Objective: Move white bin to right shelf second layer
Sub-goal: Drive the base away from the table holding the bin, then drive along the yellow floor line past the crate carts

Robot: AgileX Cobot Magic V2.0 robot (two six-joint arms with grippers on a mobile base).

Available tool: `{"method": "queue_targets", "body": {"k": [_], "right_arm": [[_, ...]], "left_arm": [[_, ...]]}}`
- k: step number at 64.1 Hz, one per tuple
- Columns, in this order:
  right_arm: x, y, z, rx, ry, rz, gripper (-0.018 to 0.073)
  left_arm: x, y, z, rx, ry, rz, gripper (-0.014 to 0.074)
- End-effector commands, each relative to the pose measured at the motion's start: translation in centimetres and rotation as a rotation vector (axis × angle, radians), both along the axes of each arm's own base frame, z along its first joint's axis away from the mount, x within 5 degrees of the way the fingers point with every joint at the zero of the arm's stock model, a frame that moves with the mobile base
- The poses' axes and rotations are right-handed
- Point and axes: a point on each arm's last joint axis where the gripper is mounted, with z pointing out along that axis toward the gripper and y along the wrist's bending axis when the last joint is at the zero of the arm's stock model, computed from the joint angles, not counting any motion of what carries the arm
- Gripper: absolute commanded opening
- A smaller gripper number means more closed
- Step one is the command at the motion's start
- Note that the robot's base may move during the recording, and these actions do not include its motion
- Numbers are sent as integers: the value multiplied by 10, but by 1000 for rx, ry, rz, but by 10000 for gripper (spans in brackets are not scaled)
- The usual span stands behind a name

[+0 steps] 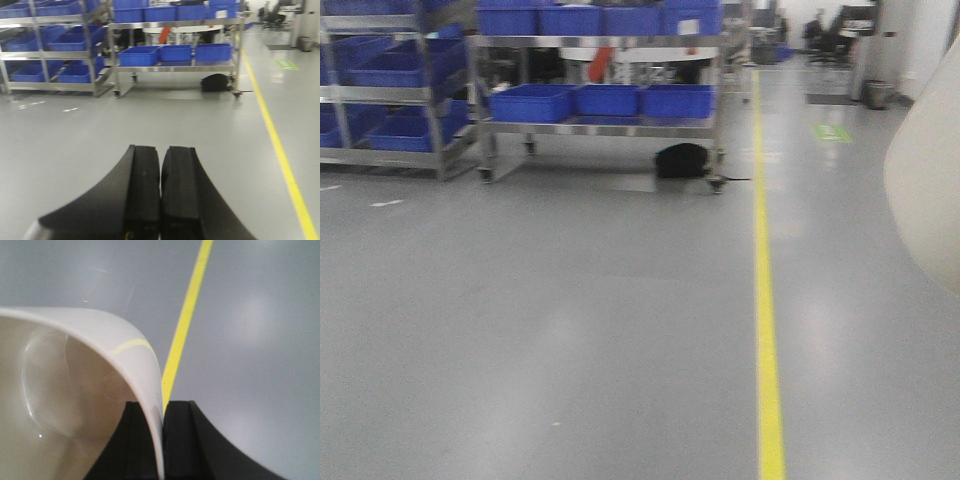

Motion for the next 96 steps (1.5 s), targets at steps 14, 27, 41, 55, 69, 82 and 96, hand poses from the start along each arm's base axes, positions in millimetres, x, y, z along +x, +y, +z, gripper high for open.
{"method": "queue_targets", "body": {"k": [14, 27, 41, 55, 69, 82, 96], "right_arm": [[4, 0, 17, 3, -121, -1, 50], [4, 0, 17, 3, -121, -1, 50], [4, 0, 17, 3, -121, -1, 50], [4, 0, 17, 3, -121, -1, 50], [4, 0, 17, 3, -121, -1, 50], [4, 0, 17, 3, -121, -1, 50], [4, 0, 17, 3, -120, -1, 50]], "left_arm": [[0, 0, -4, -11, -60, 1, 85], [0, 0, -4, -11, -60, 1, 85], [0, 0, -4, -11, -60, 1, 85], [0, 0, -4, -11, -60, 1, 85], [0, 0, -4, -11, -60, 1, 85], [0, 0, -4, -11, -60, 1, 85], [0, 0, -4, -11, -60, 1, 85]]}}
